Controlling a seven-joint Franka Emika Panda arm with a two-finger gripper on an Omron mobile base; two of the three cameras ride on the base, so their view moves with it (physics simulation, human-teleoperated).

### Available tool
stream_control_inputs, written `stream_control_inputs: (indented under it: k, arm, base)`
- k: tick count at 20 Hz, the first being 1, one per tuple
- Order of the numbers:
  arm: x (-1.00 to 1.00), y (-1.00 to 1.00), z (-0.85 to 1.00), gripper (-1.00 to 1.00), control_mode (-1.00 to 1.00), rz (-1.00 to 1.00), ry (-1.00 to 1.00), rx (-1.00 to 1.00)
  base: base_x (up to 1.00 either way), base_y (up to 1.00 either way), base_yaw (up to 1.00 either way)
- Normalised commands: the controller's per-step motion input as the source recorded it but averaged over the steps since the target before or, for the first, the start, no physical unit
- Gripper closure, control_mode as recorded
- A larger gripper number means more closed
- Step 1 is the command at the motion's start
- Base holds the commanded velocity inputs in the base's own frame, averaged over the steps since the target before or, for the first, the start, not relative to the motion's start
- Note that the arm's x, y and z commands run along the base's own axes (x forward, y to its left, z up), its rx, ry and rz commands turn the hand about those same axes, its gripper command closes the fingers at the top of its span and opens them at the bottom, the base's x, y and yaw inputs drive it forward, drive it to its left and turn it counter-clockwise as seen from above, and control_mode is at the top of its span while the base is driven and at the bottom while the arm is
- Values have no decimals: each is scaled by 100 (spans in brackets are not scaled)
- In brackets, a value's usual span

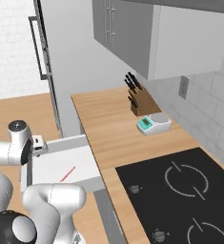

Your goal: Take a straw from the drawer in front and place it inside the glass cup on the dining counter.

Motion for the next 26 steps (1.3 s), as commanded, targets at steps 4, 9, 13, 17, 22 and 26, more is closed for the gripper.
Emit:
stream_control_inputs:
  k: [4, 9, 13, 17, 22, 26]
  arm:
    - [58, -28, -2, -100, -100, -27, 10, 0]
    - [65, -15, -4, -100, -100, -33, 14, 0]
    - [29, -30, 0, -100, -100, -28, 26, 0]
    - [0, -43, -10, -100, -100, -16, 28, 0]
    - [0, -24, -30, -100, -100, -10, 19, 0]
    - [0, -8, -41, -100, -100, -9, 6, -1]
  base:
    - [0, 0, 0]
    - [0, 0, 0]
    - [0, 0, 0]
    - [0, 0, 0]
    - [0, 0, 0]
    - [0, 0, 0]
